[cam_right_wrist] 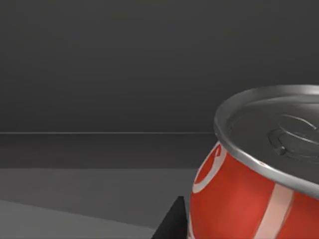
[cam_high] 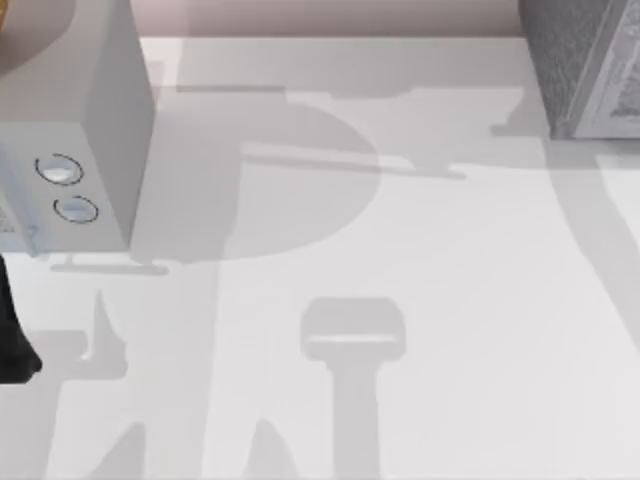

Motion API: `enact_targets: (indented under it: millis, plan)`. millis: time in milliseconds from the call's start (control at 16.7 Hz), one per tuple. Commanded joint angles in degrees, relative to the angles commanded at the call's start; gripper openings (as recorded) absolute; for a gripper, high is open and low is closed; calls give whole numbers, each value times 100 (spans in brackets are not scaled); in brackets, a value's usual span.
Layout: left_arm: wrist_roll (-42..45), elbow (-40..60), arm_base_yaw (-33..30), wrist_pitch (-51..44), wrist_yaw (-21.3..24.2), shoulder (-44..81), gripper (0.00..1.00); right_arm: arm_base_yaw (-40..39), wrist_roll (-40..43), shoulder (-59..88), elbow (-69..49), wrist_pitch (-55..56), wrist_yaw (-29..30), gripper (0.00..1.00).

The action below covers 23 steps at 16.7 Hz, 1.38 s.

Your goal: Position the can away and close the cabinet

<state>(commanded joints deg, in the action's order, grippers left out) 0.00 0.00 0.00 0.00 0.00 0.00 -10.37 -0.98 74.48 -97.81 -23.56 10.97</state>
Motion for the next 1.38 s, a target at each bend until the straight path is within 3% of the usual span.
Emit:
enact_targets:
  millis: [660,1380]
  plan:
    - [0,0,0,0,0,0,100,20,-22,531,-596,-173,-23,0]
    - [0,0,0,0,0,0,100,406,-12,3988,-5395,-1359,-334,0]
